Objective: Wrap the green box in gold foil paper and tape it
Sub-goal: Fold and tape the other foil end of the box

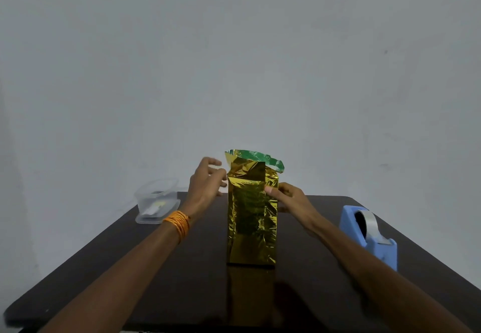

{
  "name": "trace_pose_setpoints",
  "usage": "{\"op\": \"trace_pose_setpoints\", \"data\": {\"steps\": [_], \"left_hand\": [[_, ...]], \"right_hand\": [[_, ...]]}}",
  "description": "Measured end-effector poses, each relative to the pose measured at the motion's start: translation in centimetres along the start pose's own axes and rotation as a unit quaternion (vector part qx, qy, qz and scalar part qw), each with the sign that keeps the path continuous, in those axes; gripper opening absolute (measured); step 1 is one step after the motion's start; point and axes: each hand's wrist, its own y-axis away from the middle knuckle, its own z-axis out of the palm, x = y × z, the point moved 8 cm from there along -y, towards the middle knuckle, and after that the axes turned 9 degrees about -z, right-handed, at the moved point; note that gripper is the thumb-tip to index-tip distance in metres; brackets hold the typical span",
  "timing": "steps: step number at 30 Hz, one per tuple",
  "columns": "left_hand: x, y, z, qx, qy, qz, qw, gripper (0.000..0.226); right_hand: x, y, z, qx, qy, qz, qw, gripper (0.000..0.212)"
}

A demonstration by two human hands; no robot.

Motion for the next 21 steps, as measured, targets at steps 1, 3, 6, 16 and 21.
{"op": "trace_pose_setpoints", "data": {"steps": [1,3,6,16,21], "left_hand": [[1.2,0.1,-0.3,0.015,-0.021,0.051,0.998,0.033],[3.9,0.8,-0.2,0.014,-0.066,0.154,0.986,0.052],[6.4,1.2,1.9,-0.053,-0.209,0.25,0.944,0.06],[10.3,-2.0,3.8,-0.228,-0.355,0.194,0.886,0.022],[12.1,-3.2,2.1,-0.177,-0.225,0.182,0.941,0.026]], "right_hand": [[0.0,-0.1,0.0,-0.005,0.001,0.0,1.0,0.049],[0.2,0.0,-0.1,-0.006,0.002,0.007,1.0,0.051],[-0.2,0.3,-0.2,-0.002,-0.014,0.012,1.0,0.042],[0.1,0.5,-0.6,-0.012,-0.016,0.003,1.0,0.076],[0.1,0.7,-0.7,-0.01,-0.018,0.007,1.0,0.076]]}}
